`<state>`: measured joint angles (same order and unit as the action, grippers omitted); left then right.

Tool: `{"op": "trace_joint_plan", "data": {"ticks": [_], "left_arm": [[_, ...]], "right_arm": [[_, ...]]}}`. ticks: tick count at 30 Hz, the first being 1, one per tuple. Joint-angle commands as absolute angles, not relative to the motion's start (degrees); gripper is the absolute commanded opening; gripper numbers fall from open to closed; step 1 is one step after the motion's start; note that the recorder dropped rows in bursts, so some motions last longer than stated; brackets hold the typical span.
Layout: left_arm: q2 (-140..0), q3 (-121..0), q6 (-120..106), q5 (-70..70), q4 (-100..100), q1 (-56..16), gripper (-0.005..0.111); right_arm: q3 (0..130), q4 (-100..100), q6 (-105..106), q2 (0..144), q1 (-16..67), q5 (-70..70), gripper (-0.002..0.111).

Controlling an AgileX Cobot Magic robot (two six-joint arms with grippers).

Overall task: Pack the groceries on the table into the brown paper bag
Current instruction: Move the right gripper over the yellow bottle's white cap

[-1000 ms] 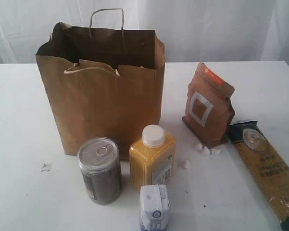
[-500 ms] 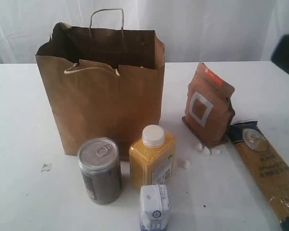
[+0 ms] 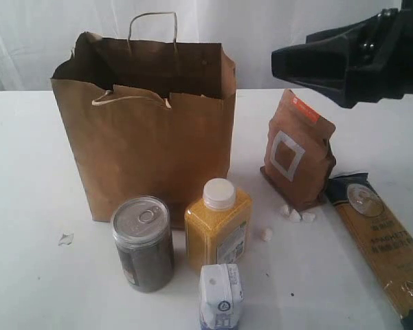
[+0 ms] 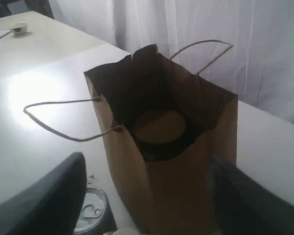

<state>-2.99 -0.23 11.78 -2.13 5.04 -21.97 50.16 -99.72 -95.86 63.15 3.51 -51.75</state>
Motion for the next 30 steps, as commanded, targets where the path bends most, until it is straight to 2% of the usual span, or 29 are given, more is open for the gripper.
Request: {"op": "trace_joint_plan", "data": {"ticks": [1,16,30], "left_arm": [[-2.69,0.00,11.79,-1.98,5.44,-21.96,0.000],[-2.69,0.00,11.79,-1.85,5.44,-21.96,0.000],[-2.69,0.00,11.79,-1.85,5.44,-21.96,0.000]], "right_arm": [[50.72,-99.95,-90.00,63.59,3.60,-50.68,0.065],[50.72,-99.95,-93.49,63.48,3.92,-52.76,0.065],[50.72,-99.95,-108.86,63.48,5.31,-44.24,0.065]]}}
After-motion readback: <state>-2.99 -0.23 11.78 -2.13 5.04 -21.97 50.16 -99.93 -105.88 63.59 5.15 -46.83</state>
